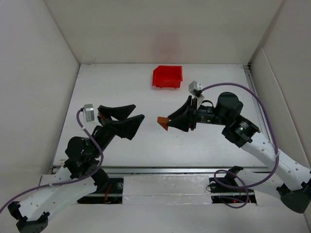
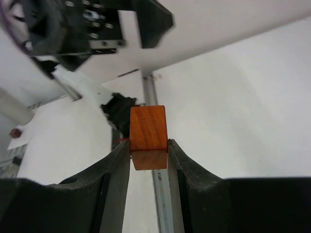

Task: Build the wood block tower

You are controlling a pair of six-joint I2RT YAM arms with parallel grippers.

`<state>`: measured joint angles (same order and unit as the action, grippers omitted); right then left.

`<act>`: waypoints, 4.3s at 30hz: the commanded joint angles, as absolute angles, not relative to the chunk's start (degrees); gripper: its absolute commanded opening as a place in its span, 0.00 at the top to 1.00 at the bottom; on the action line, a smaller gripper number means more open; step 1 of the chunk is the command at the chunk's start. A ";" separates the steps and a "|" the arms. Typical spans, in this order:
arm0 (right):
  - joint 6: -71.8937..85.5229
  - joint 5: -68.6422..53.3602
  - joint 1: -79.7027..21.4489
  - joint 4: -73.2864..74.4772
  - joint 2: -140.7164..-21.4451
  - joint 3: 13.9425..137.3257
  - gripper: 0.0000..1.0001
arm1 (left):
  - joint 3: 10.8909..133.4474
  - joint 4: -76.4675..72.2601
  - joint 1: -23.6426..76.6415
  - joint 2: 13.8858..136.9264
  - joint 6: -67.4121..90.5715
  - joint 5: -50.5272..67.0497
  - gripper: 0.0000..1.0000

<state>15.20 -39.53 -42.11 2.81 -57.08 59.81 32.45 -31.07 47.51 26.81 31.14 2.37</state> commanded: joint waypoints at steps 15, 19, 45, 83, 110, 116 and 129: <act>17.05 9.22 -31.29 24.61 -66.97 67.32 1.00 | 49.49 30.59 47.29 19.53 34.01 -35.95 0.01; 19.94 13.53 -31.29 24.44 -70.22 68.12 1.00 | 45.09 26.11 47.29 13.63 31.56 -31.03 0.01; 30.58 35.59 -39.55 36.38 -88.94 77.96 1.00 | 43.42 25.49 47.29 26.98 28.04 -27.16 0.01; 27.42 29.44 -37.35 30.41 -91.14 70.49 1.00 | 42.63 23.64 47.29 28.39 26.37 -23.64 0.01; 27.42 30.15 -36.83 29.88 -90.97 69.08 0.95 | 42.45 23.03 47.29 28.30 25.84 -22.32 0.01; 27.60 29.80 -36.83 29.80 -90.88 69.00 0.94 | 42.36 23.11 47.29 28.13 25.84 -22.24 0.01; 28.39 30.41 -37.35 30.32 -90.44 69.87 0.94 | 42.28 22.94 47.29 27.77 25.66 -21.97 0.01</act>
